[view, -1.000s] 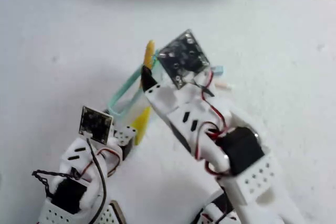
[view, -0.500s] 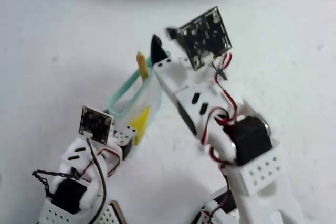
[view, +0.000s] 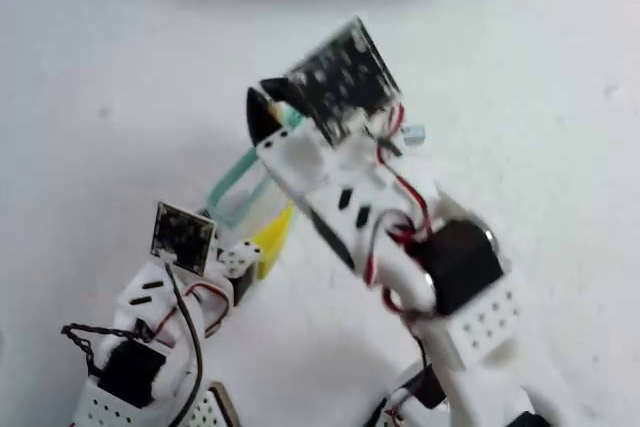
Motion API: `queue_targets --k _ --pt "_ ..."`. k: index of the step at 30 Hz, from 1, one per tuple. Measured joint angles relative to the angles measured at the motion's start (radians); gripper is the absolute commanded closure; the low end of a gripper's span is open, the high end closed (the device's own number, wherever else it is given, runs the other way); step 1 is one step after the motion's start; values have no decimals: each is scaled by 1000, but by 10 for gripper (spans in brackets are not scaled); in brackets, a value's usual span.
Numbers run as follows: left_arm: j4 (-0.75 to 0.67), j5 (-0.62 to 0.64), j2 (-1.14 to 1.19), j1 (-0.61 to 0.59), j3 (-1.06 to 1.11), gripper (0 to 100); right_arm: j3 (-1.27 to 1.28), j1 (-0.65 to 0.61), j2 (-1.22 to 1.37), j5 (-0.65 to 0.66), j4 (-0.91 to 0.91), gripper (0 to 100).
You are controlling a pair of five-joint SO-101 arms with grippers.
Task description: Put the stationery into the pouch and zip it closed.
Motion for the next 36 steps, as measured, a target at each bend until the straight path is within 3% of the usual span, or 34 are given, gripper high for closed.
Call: queue_targets --k 6,16,20,27,32,36 --pt "0 0 0 0 0 767 0 75 15 25 20 971" --pt "0 0 0 0 0 767 -23 -23 -38 37 81 970" --pt "0 0 0 0 0 767 -48 100 -54 37 81 968" --pt "0 0 0 0 0 805 23 428 77 61 81 967" --pt "0 0 0 0 5 805 155 514 222 256 81 967" --pt "0 0 0 0 5 805 187 531 290 305 81 967"
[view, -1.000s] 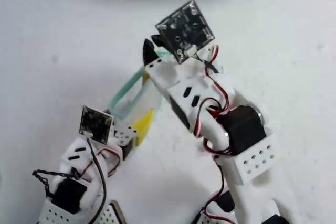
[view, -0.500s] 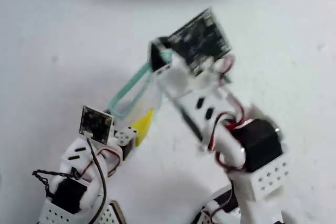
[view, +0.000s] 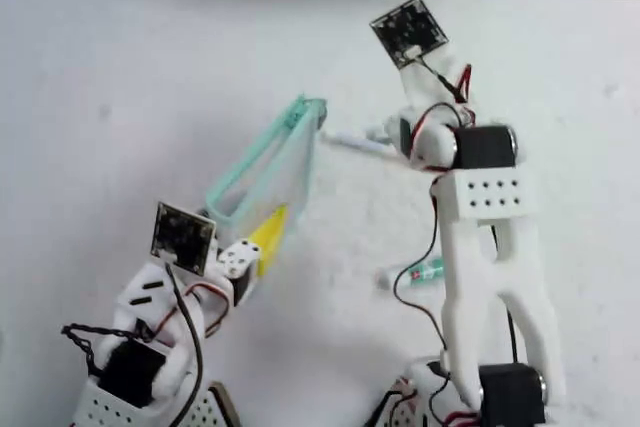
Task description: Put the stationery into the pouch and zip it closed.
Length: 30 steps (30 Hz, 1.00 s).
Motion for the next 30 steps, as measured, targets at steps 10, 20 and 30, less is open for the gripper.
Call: queue_targets --k 10,20,30 --pt "0 0 0 0 0 805 0 -9 170 11 -28 862" --pt "0 0 0 0 0 805 -61 -26 463 212 -37 830" --pt "0 0 0 0 0 805 -212 -44 683 305 -37 834"
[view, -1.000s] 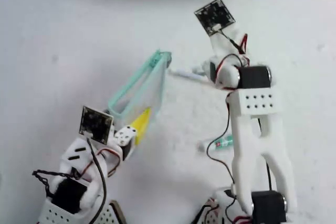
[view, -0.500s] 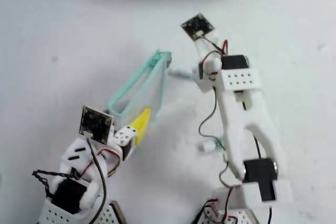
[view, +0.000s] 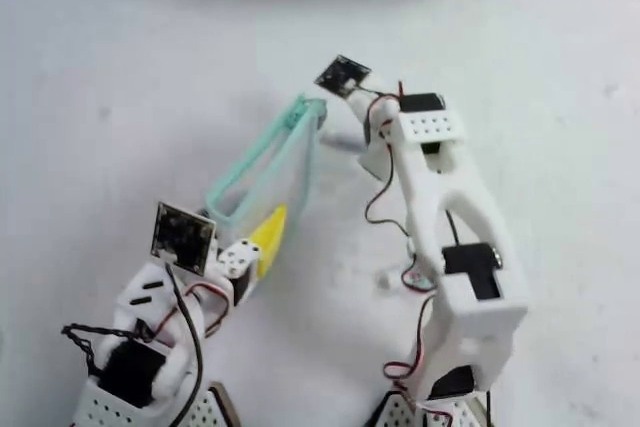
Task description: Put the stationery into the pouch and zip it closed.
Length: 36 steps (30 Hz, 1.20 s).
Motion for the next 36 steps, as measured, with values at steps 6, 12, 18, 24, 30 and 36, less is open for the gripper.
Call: queue_targets --k 6,12,18,24,30,36 --pt "0 0 0 0 0 805 -164 0 183 3 0 835" --pt "0 0 0 0 0 807 -270 0 292 3 0 837" --pt "0 -35 0 0 0 808 -278 0 304 3 0 925" --pt "0 -35 0 0 0 808 -287 2 304 3 -9 978" --pt "0 -35 0 0 0 808 -293 2 304 3 17 982" --pt "0 -35 0 0 0 807 -299 2 276 3 129 982"
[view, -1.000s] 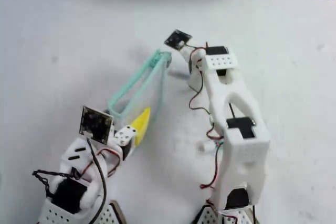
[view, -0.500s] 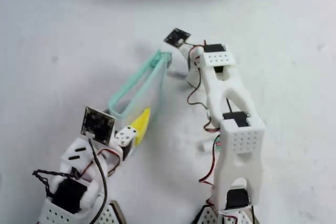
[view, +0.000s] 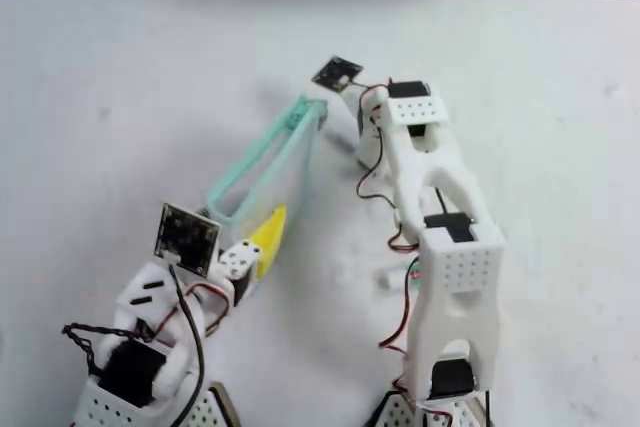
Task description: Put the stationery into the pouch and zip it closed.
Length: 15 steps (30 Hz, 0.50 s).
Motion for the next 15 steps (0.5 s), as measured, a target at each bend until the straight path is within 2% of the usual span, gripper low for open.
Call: queue_targets --k 12,15 --pt "0 0 0 0 0 805 2 3 -371 -2 261 982" --pt "0 0 0 0 0 805 2 3 -506 -77 299 982"
